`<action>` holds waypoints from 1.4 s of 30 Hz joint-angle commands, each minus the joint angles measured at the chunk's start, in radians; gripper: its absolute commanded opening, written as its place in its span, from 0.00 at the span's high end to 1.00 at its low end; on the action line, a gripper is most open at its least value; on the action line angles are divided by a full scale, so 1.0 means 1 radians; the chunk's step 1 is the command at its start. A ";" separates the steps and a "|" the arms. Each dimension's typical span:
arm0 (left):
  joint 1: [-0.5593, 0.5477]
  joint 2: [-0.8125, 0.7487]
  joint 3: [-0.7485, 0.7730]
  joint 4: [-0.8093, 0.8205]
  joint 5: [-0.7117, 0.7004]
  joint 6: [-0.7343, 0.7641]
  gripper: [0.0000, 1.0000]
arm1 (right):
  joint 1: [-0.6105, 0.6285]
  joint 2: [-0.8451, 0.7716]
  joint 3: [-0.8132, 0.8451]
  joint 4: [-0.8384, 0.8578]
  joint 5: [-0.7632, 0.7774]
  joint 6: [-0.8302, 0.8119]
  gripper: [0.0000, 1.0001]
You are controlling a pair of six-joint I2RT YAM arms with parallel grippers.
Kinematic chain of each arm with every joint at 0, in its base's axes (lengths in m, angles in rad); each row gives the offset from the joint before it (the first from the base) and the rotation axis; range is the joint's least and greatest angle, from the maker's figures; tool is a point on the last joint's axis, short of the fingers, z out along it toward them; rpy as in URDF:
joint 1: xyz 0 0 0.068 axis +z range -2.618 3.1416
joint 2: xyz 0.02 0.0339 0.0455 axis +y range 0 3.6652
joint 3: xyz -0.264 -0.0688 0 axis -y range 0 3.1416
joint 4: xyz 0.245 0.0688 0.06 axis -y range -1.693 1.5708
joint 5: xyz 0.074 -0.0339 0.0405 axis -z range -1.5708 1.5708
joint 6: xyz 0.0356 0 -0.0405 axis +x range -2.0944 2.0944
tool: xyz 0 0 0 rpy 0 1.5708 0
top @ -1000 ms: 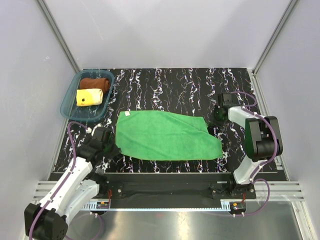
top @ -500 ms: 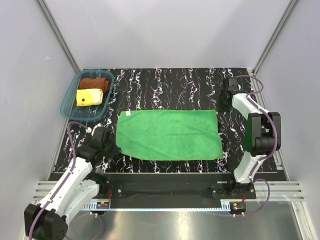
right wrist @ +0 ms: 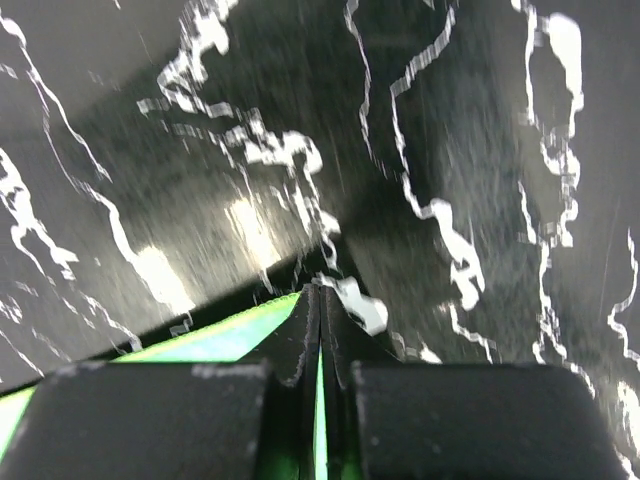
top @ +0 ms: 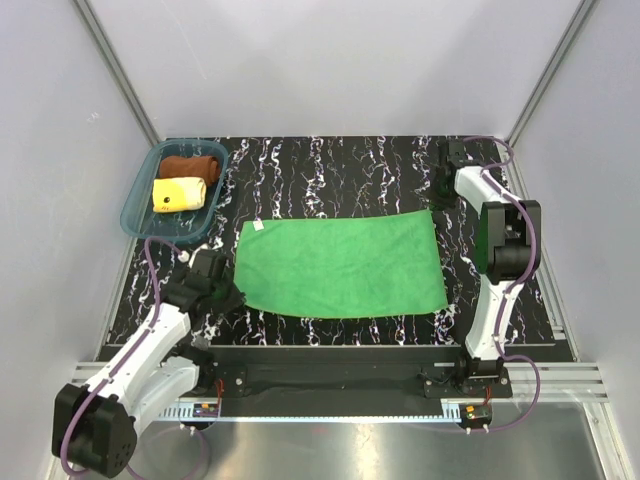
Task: Roll the towels
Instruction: Flatten the towel
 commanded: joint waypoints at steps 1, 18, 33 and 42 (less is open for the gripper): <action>-0.005 0.019 0.006 0.063 0.003 0.017 1.00 | -0.011 0.047 0.097 -0.033 0.040 -0.026 1.00; -0.005 -0.010 -0.043 0.080 0.021 0.010 1.00 | -0.020 -0.249 -0.031 -0.124 0.128 -0.012 0.06; -0.006 -0.008 -0.036 0.139 0.046 0.031 1.00 | -0.022 -0.917 -0.777 -0.090 -0.308 0.261 0.51; -0.005 0.007 -0.065 0.181 0.047 0.028 1.00 | 0.012 -0.966 -0.848 -0.205 -0.123 0.335 0.48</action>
